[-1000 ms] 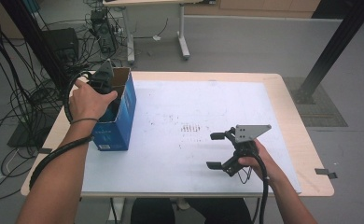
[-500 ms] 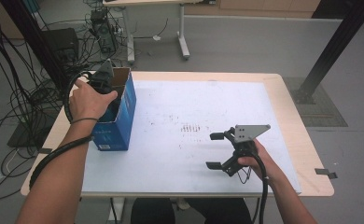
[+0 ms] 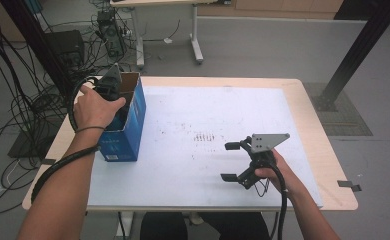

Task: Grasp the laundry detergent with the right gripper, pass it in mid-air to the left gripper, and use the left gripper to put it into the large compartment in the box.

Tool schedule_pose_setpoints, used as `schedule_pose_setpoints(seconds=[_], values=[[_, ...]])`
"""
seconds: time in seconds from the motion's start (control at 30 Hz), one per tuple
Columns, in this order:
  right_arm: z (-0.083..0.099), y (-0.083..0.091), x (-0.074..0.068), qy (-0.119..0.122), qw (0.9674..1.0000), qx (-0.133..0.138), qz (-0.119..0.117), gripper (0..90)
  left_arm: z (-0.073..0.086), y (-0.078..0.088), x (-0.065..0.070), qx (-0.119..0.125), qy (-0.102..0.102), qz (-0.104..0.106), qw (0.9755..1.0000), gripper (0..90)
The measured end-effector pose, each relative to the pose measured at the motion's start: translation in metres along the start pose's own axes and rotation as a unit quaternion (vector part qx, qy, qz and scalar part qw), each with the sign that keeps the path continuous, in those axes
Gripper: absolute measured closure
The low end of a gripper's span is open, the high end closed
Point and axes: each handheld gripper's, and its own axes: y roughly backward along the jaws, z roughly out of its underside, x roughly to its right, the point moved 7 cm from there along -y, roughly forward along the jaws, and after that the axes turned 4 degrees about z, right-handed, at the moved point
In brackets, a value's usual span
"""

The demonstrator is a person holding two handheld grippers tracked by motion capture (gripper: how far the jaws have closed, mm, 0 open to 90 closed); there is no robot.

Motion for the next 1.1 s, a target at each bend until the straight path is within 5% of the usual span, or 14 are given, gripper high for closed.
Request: schedule_pose_setpoints(seconds=[1.1], values=[[0.0039, -0.002, 0.0017, -0.004, 1.0, -0.003, -0.005, 0.6, -0.0048, -0.0012, -0.0053, -0.008, 0.009, 0.009, 0.9999, 37.3]])
